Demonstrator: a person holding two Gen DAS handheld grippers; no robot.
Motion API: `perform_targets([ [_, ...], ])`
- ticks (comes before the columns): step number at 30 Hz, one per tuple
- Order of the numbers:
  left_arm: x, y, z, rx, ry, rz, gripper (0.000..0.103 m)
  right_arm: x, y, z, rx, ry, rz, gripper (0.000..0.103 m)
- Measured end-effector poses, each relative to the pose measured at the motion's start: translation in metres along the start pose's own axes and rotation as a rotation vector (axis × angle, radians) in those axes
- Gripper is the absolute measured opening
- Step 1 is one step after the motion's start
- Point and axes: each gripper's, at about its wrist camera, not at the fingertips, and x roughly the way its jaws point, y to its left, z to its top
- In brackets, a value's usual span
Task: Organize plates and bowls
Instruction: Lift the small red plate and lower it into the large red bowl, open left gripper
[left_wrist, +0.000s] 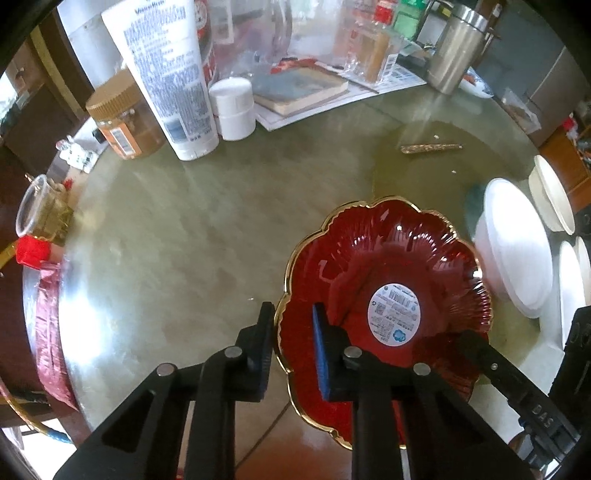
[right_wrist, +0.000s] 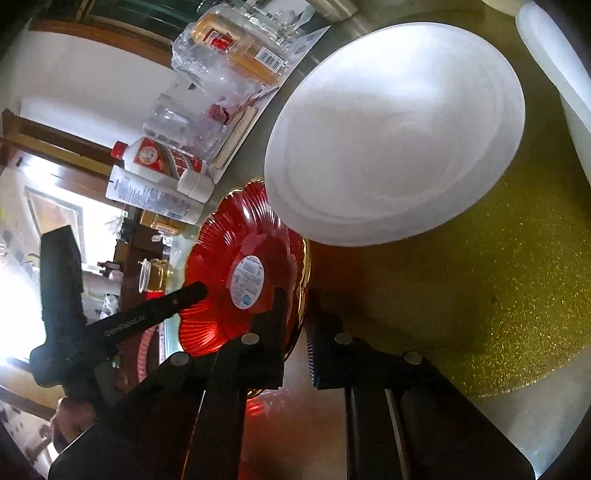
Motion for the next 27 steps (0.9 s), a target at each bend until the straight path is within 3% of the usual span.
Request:
perform_targets([
  [9, -0.043, 0.002, -0.01, 0.021, -0.064, 0.005, 0.016, -0.032, 0.026, -0.017, -0.053, -0.068, 0.043, 0.01],
  [14, -0.079, 0.007, -0.033, 0.047, -0.121, 0.029, 0.016, -0.052, 0.046, -0.044, -0.1, -0.092, 0.06, 0.01],
  [21, -0.115, 0.031, -0.092, 0.062, -0.163, 0.021, 0.017, -0.081, 0.082, -0.105, -0.22, -0.097, 0.035, 0.01],
  [27, -0.131, 0.064, -0.148, 0.031, -0.18, 0.04, 0.018, -0.077, 0.112, -0.165, -0.347, -0.067, -0.019, 0.011],
])
